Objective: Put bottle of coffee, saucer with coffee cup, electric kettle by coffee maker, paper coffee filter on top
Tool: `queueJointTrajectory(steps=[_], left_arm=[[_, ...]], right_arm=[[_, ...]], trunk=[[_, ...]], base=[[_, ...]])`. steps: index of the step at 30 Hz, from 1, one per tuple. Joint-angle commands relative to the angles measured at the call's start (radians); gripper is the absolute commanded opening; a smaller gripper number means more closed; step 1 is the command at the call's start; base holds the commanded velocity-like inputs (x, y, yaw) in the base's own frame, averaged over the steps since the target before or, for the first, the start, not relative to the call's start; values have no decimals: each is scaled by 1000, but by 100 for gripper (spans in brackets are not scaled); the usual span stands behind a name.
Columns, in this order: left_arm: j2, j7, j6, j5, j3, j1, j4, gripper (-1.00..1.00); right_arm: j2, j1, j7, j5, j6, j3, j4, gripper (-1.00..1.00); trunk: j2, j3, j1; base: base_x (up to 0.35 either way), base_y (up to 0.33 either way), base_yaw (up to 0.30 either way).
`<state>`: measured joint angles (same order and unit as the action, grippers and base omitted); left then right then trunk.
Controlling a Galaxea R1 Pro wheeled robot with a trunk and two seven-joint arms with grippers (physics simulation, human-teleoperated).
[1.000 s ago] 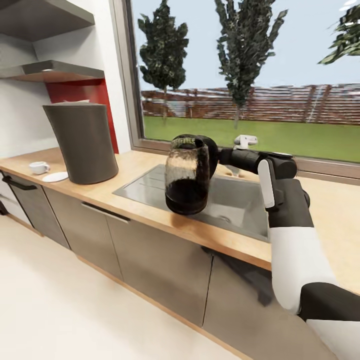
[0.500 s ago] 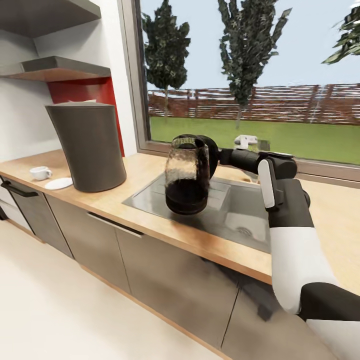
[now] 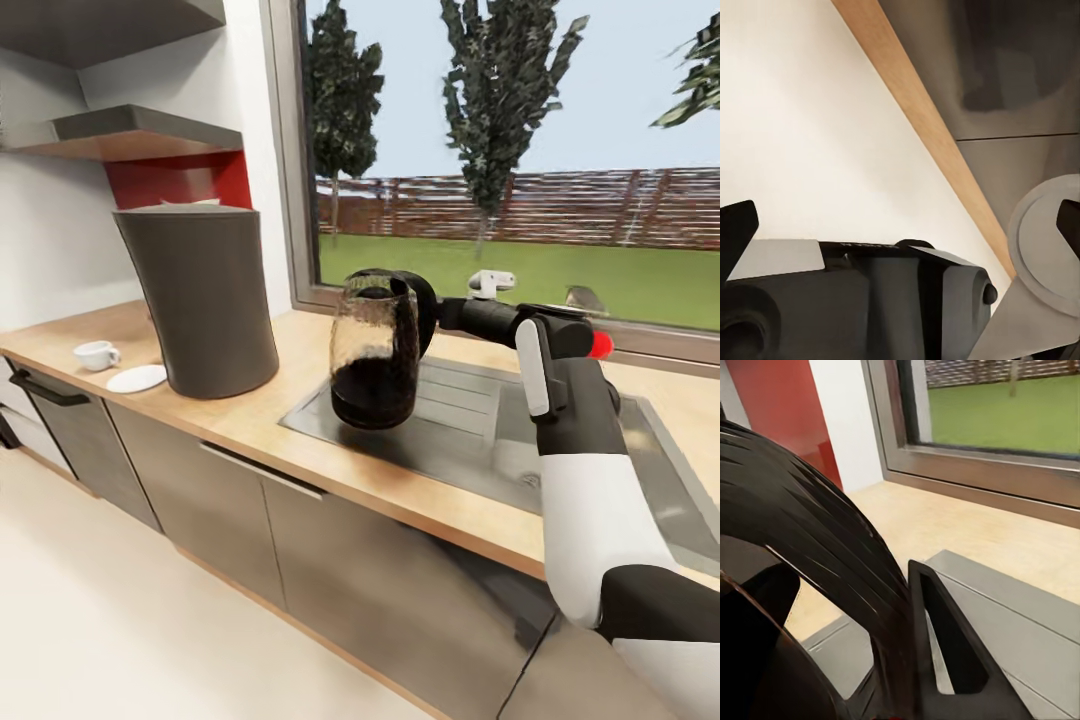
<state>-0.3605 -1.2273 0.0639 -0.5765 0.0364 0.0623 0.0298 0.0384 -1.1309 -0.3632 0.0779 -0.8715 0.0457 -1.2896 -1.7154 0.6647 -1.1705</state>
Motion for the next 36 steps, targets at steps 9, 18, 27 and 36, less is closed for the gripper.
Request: queueJointTrajectory(steps=[9,18,27,36], left_arm=[[0,-1,7,4,3,1,-1,100],[0,0,7,4,2,1,-1,100],[0,0,7,4,2,1,-1,100],[0,0,7,4,2,1,-1,100]], right_arm=[[0,-1,1,12,-7,5,0,-100],[0,-1,32,10,-8,3,5,-100],[0,-1,104,10,-7,1,6,-100],[1,-1,143,11,-7,2,6,-100]], trunk=[[-1,1,0],[-1,1,0],[-1,1,0],[-1,1,0]], base=[[143,288,0],[44,78,0],[93,67,0],[100,89,0]])
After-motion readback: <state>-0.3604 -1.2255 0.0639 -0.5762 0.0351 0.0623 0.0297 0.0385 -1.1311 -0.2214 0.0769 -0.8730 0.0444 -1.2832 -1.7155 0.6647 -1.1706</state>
